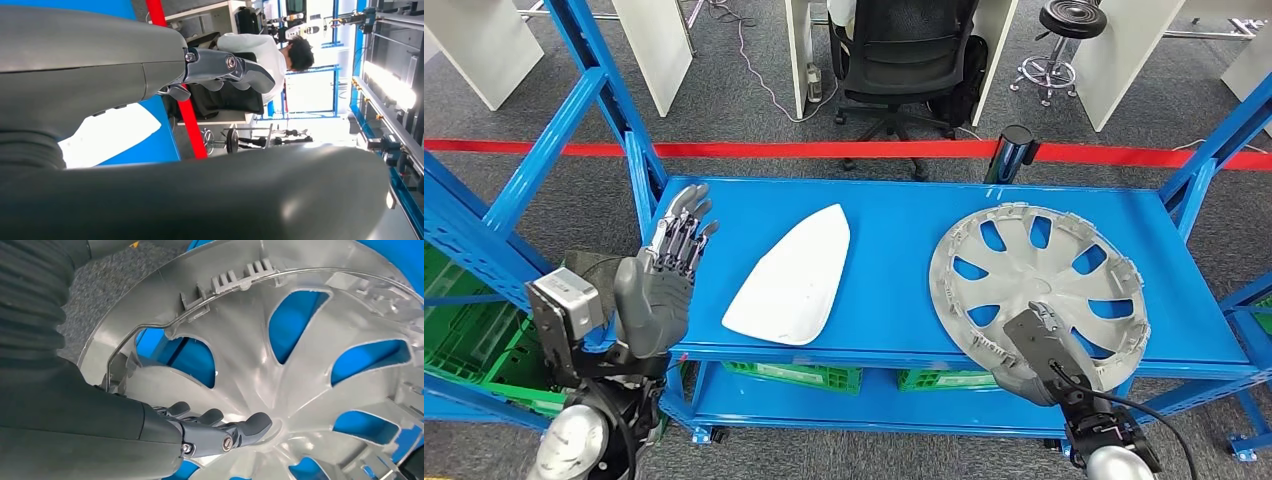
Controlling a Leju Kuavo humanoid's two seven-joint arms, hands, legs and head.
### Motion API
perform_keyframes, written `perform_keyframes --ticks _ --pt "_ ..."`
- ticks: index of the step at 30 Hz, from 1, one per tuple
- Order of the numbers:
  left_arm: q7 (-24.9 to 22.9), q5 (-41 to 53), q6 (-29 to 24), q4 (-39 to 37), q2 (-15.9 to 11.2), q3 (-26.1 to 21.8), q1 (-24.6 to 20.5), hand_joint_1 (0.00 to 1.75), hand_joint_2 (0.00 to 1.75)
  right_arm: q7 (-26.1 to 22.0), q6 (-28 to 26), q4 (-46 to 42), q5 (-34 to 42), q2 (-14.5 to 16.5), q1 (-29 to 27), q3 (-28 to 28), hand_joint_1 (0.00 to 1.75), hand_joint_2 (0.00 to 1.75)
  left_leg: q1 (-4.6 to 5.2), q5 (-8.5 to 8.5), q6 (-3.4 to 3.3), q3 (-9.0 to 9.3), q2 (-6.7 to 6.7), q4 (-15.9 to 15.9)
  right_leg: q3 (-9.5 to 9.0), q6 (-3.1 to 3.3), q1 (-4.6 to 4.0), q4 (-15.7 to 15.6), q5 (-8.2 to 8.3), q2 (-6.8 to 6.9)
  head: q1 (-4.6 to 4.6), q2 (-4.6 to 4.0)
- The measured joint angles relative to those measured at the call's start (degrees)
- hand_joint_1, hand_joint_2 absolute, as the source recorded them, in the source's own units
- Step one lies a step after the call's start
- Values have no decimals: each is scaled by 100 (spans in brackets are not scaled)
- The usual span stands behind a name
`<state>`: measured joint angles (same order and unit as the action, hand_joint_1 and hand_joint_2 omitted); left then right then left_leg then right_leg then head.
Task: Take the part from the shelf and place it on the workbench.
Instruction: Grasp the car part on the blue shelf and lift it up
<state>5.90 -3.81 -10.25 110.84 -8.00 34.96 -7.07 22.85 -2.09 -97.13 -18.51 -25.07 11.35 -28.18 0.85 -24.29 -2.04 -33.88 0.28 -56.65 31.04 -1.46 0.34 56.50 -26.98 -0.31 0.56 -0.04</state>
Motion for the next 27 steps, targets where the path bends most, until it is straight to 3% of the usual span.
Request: perform_keyframes --ticks 27 --pt "0 -121 90 -62 16 83 -68 0 0 466 597 279 -620 -108 417 -461 0 175 -1 1 1 0 -1 0 0 0 -1 -2 1 -1 -2 0"
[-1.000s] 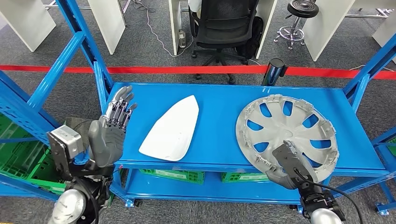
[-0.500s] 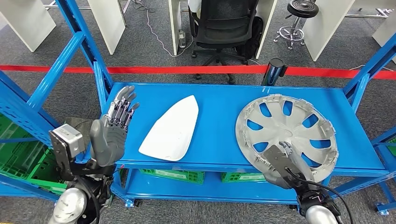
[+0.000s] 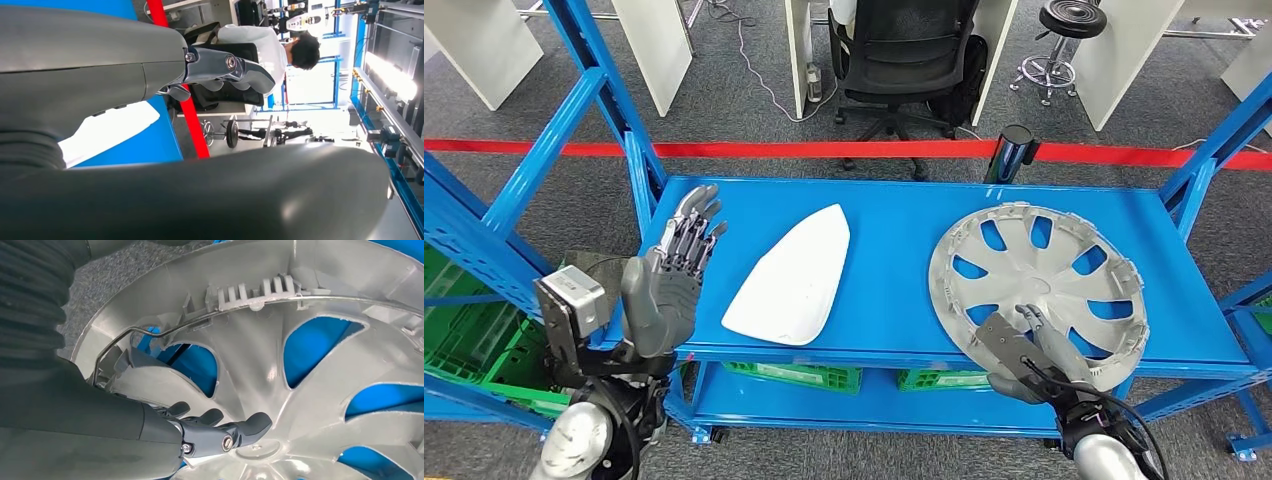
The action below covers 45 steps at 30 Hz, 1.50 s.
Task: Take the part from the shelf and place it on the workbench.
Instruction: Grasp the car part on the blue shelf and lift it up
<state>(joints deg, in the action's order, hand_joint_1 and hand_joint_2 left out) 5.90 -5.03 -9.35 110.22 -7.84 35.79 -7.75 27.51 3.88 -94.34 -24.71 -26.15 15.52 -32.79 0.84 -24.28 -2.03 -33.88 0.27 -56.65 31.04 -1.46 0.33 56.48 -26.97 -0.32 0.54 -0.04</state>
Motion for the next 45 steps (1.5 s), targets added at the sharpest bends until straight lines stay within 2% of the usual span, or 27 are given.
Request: perform_keyframes --ticks 19,26,34,45 --pt "1 -33 3 -5 1 15 0 0 0 96 138 17 -157 -125 74 -187 0 175 0 0 0 0 0 0 -1 0 0 -1 0 0 2 0" --pt "5 -56 -7 -8 -1 17 1 0 0 373 570 56 -1161 -149 148 -322 0 175 0 0 0 -2 1 0 -1 -1 0 -1 1 1 5 0" --pt "-1 -96 -8 -8 -1 13 1 0 0 405 763 139 -2146 -150 180 -487 0 175 1 0 0 -3 1 0 -1 -1 0 -2 1 1 8 0" --pt "-11 -114 -36 -6 -1 7 1 0 0 281 787 237 -2848 -150 180 -546 0 175 0 0 0 -2 1 0 0 -1 -1 -1 1 1 6 0"
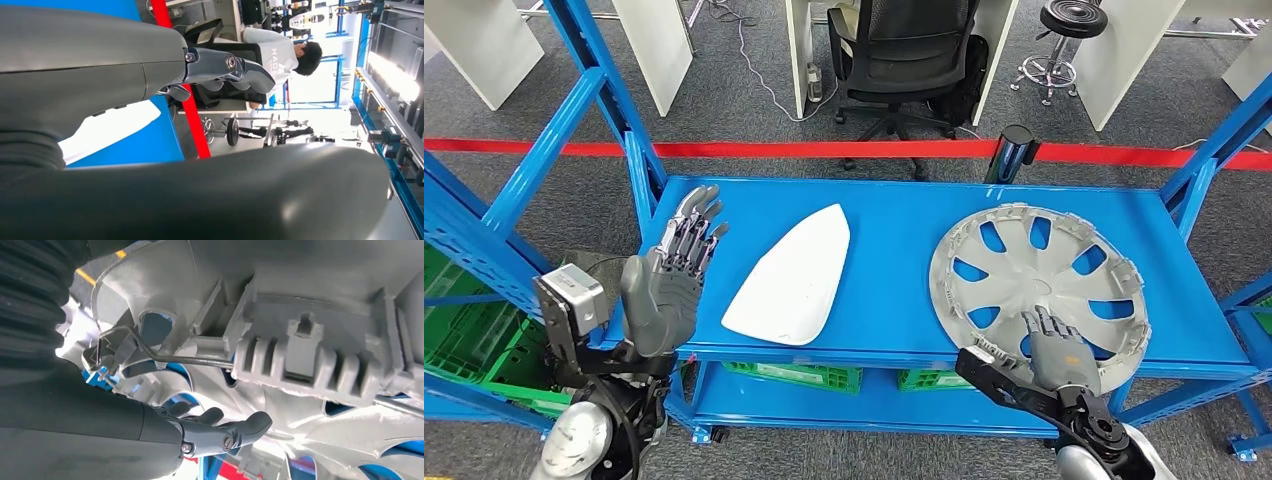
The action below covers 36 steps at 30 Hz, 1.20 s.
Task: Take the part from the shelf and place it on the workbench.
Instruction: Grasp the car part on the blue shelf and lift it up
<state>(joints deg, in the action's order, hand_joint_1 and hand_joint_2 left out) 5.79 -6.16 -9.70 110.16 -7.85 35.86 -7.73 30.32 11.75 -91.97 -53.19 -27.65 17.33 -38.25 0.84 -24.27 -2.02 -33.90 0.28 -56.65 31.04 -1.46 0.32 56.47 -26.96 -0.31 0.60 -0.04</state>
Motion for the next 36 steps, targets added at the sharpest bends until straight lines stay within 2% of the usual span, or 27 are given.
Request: perform_keyframes --ticks 5,6,9,10,14,22,30,36 --pt "-7 9 -36 14 0 -3 1 0 0 -30 -41 50 -382 1 -15 -11 0 175 0 0 0 0 0 0 0 0 1 0 0 0 0 0" --pt "-7 11 -39 15 0 -3 1 0 0 -33 -48 62 -416 2 -19 -12 18 175 0 0 0 -1 0 0 0 0 1 0 0 0 1 0" --pt "-10 15 -42 19 0 -3 2 0 0 -36 -55 91 -465 2 -32 -13 149 175 1 0 0 -1 0 0 0 0 1 0 0 0 2 0" --pt "-11 15 -44 22 0 -3 2 0 0 -37 -60 100 -488 3 -39 -13 175 175 1 0 0 -1 0 0 0 0 1 0 0 0 1 0" --pt "-16 22 -74 36 -1 -3 2 0 0 -46 -208 153 -756 13 -90 -13 175 175 1 0 0 -1 0 0 0 0 1 0 0 0 1 0" --pt "-56 48 -162 77 -3 -3 2 0 0 -77 -1421 373 -1910 36 -326 9 175 175 0 0 0 -1 2 0 0 0 1 -1 0 2 -1 0" --pt "-74 30 -204 96 -8 -1 -4 0 0 -234 -1873 497 -2753 102 -433 153 175 175 0 0 0 0 2 0 0 0 1 -1 0 3 -4 0" --pt "-21 -38 -250 96 -10 2 -33 0 0 -378 -2604 587 -3556 152 -598 426 175 175 1 0 0 -1 2 0 0 0 2 -1 0 3 -1 0"
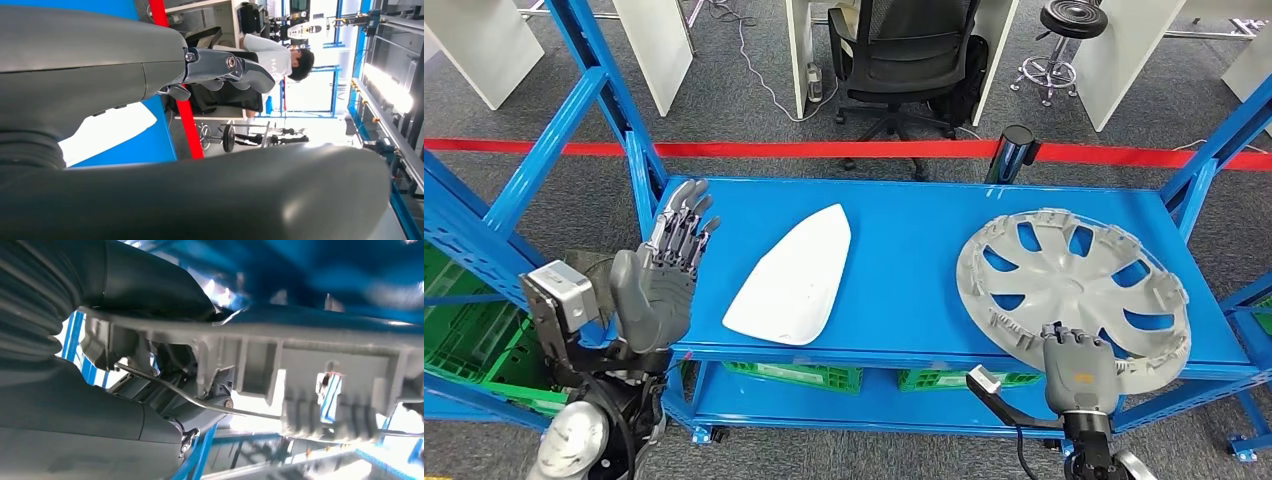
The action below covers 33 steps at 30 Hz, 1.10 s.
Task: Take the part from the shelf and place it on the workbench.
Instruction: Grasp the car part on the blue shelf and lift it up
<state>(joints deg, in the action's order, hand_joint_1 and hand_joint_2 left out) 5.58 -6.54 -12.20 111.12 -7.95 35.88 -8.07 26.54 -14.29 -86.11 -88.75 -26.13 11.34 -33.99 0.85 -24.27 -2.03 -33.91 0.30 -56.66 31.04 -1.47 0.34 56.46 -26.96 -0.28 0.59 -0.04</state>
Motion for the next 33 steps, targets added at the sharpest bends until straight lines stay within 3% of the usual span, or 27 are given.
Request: perform_keyframes --ticks 7,11,14,20,25,33 --pt "16 -27 -39 0 -10 4 -47 0 0 17 -442 -147 -86 52 -55 351 175 175 0 0 0 0 0 -1 0 -2 0 0 1 0 2 0" --pt "10 -23 -48 0 -17 9 -57 0 0 -111 -527 -468 394 124 -63 563 175 175 0 0 0 0 0 -1 -1 -2 -1 0 2 0 1 0" --pt "8 6 -58 0 -22 14 -42 0 0 -239 -537 -835 1418 189 -20 728 175 175 0 1 1 -1 0 0 -1 -2 -2 1 2 0 0 0" --pt "50 71 -124 38 -66 -2 102 0 0 -473 -701 -1748 4519 228 234 1096 175 175 -1 1 1 0 -3 0 2 -1 -2 1 2 -2 1 0" --pt "92 75 -159 52 -97 -5 139 0 0 -807 -968 -2208 5801 228 267 1323 175 175 -1 1 1 -2 0 0 1 -2 -1 1 2 0 3 0" --pt "153 -19 -249 59 -145 -2 137 0 0 -1752 -1248 -2604 8630 228 212 1620 175 175 0 1 1 -3 0 -1 3 -2 0 0 2 -1 7 0"
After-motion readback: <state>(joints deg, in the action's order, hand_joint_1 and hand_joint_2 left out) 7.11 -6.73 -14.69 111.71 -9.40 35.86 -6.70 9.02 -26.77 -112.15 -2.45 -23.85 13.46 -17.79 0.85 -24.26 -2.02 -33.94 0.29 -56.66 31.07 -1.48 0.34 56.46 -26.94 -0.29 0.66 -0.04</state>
